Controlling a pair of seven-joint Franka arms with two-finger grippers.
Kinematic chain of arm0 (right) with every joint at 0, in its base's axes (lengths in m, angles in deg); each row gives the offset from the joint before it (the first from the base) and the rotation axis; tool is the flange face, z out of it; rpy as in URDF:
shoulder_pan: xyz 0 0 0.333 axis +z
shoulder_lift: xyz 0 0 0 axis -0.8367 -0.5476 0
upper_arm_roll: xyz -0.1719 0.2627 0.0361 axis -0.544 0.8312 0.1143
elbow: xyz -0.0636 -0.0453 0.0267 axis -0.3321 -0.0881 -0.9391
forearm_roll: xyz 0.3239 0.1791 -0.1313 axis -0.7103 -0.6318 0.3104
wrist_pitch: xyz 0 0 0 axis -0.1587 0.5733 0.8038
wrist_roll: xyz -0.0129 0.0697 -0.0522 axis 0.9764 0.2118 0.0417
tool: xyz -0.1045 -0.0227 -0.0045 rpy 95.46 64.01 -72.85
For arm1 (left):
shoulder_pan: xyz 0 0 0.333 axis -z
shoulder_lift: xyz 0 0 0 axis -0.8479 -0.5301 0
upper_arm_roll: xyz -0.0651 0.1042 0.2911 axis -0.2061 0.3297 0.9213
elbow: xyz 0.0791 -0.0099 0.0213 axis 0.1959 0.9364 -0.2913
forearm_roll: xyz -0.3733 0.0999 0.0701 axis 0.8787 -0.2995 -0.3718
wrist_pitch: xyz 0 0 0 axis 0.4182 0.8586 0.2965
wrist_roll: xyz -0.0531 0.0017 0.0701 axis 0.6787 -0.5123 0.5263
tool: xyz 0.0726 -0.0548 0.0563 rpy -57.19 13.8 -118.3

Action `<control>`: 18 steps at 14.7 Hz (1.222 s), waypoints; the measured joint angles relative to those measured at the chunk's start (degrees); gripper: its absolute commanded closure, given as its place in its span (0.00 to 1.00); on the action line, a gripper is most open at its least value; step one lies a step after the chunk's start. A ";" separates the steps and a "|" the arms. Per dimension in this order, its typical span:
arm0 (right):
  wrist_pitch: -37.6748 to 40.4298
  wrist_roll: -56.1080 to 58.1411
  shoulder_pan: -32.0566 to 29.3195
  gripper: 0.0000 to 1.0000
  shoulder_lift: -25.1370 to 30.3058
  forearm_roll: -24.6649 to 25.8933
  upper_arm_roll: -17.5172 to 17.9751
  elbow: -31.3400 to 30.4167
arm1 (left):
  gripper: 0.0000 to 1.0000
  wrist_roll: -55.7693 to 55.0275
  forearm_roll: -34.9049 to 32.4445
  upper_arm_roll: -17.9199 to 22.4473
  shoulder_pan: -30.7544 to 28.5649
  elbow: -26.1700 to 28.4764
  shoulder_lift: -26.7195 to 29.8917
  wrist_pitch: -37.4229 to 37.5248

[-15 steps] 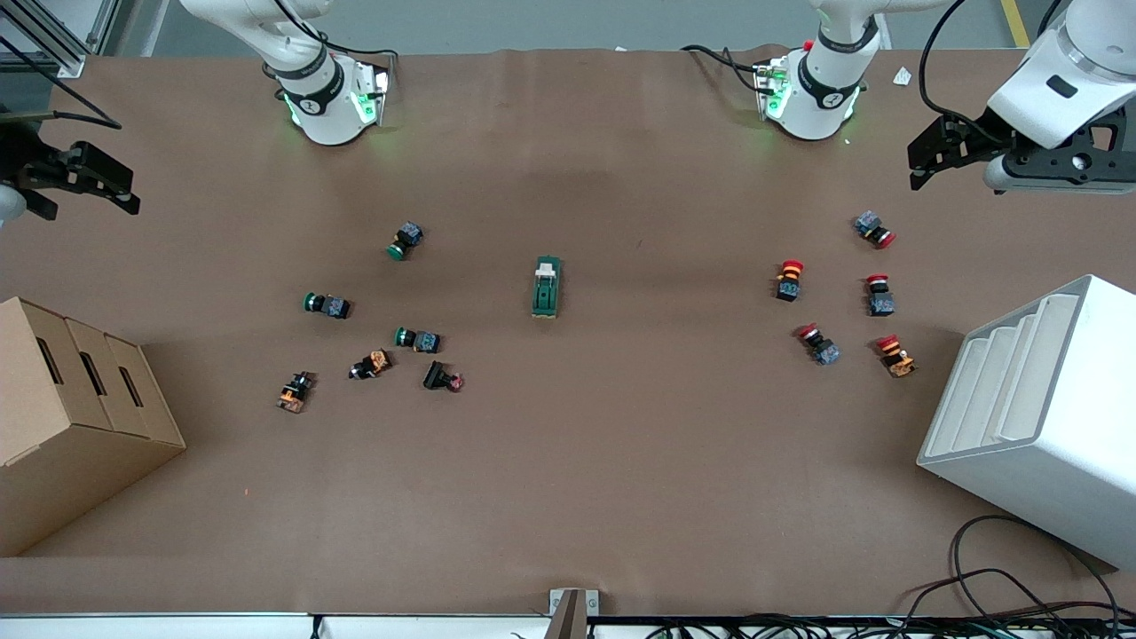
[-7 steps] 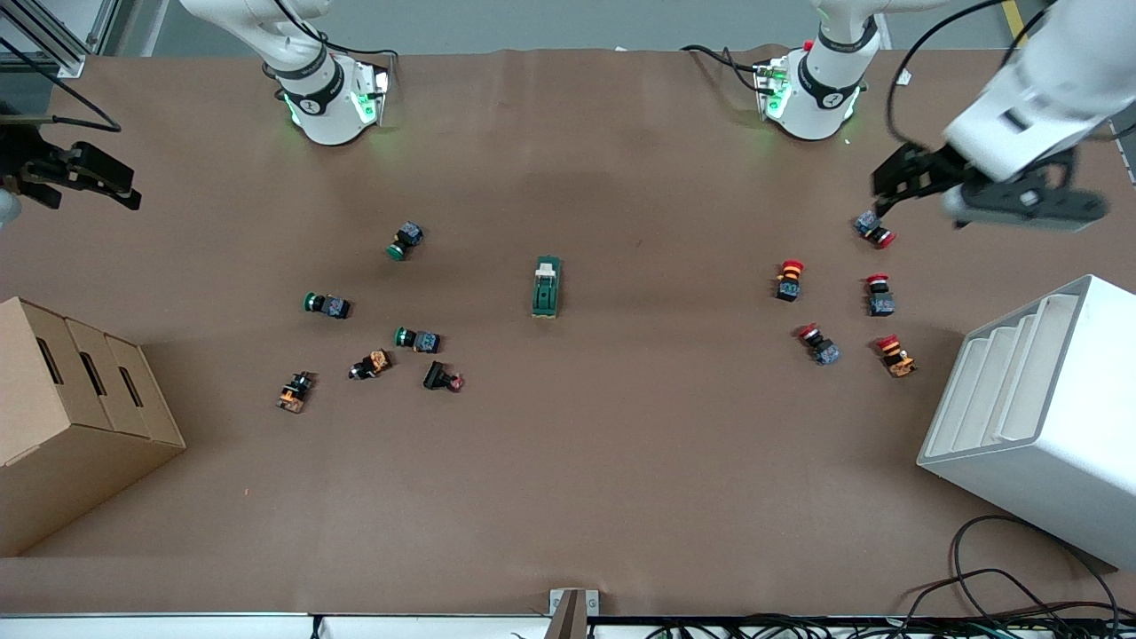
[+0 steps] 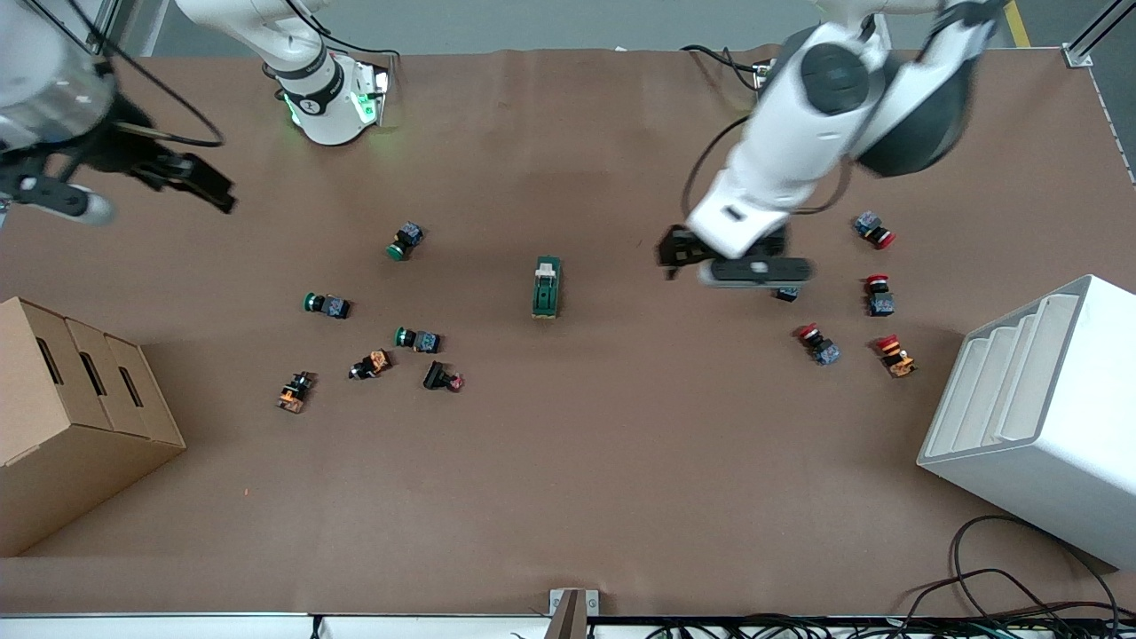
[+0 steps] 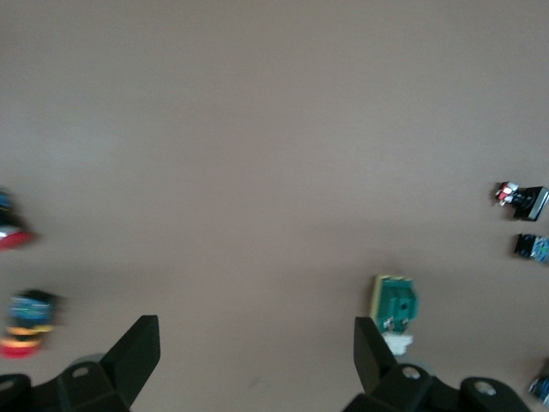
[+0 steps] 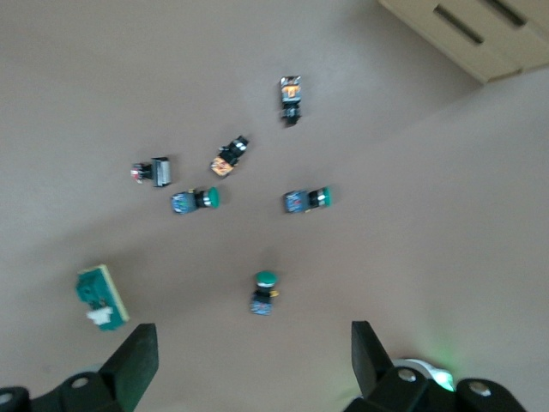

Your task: Close load switch with both arms

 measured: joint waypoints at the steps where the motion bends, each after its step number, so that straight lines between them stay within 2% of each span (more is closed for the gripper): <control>1: -1.43 -5.09 2.64 0.00 -0.64 -0.24 0.09 -0.62 | 0.00 -5.82 -3.10 -0.18 2.75 0.54 -1.77 -2.03; 5: -9.19 -24.47 14.10 0.00 -6.29 -3.33 0.28 -3.07 | 0.00 -31.40 -22.03 -0.38 13.98 1.02 -9.28 -6.43; 7: -13.90 -29.63 17.28 0.00 -10.41 -4.66 0.29 -3.21 | 0.00 -45.24 -32.71 -0.38 19.09 1.14 -13.92 -8.09; 10: -20.14 -30.76 18.32 0.00 -16.51 -5.42 0.15 -3.22 | 0.00 -61.69 -45.51 -0.42 23.71 1.22 -19.37 -8.90; 14: -24.80 -30.76 18.29 0.00 -21.61 -9.75 -0.43 -3.08 | 0.00 -74.53 -58.43 -0.45 27.93 1.43 -22.66 -9.05; 18: -29.25 -34.35 19.79 0.00 -25.00 -12.36 -0.27 -3.06 | 0.01 -93.58 -79.82 -0.40 31.62 2.17 -27.27 -8.53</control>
